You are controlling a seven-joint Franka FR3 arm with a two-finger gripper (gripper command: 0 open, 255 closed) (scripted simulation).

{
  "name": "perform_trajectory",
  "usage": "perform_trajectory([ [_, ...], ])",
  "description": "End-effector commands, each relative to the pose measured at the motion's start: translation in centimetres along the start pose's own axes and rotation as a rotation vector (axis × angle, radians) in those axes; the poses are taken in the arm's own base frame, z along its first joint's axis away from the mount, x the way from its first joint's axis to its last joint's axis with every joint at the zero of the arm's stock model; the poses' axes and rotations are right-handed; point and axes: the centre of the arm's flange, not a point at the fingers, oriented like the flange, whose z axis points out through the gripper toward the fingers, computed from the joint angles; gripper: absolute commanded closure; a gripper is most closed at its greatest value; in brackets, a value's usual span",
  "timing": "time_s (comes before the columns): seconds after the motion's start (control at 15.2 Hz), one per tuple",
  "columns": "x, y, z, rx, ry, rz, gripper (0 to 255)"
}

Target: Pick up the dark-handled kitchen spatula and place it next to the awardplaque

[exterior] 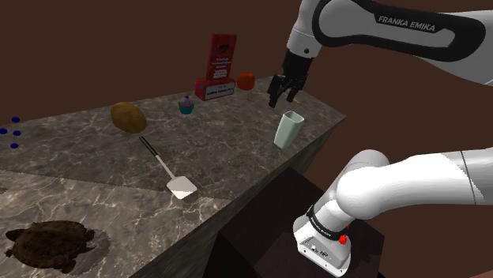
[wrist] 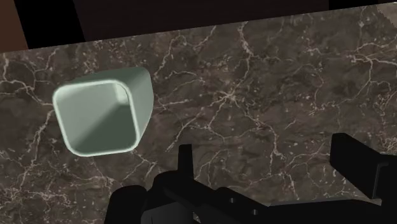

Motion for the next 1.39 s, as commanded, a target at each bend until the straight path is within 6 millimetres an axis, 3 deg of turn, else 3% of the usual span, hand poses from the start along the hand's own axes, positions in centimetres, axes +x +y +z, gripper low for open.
perform_trajectory([
  [0.0, 0.0, 0.0, 0.0, 0.000, 0.000, 0.000, 0],
  [1.32, 7.2, -22.4, 11.2, 0.009, 0.050, -0.038, 0],
])
